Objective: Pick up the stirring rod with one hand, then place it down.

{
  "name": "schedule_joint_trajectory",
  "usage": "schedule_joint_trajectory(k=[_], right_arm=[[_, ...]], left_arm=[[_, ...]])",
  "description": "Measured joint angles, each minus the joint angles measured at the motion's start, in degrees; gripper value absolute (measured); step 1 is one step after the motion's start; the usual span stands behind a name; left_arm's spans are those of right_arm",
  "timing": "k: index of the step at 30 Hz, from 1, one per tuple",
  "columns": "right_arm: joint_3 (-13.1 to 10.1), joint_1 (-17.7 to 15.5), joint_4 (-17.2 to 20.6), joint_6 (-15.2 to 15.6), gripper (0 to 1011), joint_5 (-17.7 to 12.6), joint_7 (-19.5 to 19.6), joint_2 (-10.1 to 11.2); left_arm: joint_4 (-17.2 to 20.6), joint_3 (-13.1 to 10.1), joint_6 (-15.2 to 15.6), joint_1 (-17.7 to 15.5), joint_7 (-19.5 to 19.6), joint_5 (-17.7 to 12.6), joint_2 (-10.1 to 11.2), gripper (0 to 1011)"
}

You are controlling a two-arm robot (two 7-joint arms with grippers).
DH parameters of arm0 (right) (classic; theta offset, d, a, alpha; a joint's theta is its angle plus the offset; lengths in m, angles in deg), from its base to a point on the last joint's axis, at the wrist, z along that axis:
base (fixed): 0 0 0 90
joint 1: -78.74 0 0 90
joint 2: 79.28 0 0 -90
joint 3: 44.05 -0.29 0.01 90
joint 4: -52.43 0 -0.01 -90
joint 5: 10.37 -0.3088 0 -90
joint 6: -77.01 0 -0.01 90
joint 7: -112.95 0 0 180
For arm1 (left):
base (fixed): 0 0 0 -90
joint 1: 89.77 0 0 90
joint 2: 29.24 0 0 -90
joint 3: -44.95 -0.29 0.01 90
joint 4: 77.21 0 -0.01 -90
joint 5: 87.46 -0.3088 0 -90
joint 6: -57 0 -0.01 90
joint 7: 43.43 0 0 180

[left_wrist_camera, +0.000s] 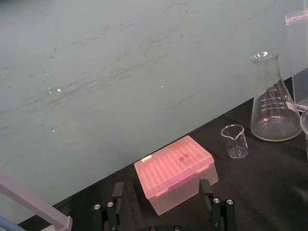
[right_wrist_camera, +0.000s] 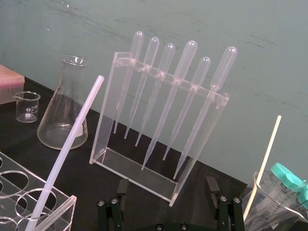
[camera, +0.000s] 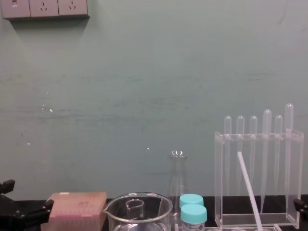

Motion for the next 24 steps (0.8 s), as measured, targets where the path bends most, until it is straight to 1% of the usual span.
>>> schedule_joint_trajectory(k=[19,22,24], right_arm=[[0.00,0.00,0.00,0.00,1002,0.00,0.00,0.00],[-0.51,-0.18,0.06,-0.12,1002,0.11,-0.07,-0.11],[-1.60,-0.81,0.71,-0.79,1002,-0.24,-0.63,-0.21]], left_arm=[[0.00,0.00,0.00,0.00,0.00,0.00,0.00,1000],[0.00,0.00,0.00,0.00,0.00,0.00,0.00,1000],[0.00,0.00,0.00,0.00,0.00,0.00,0.00,1000]])
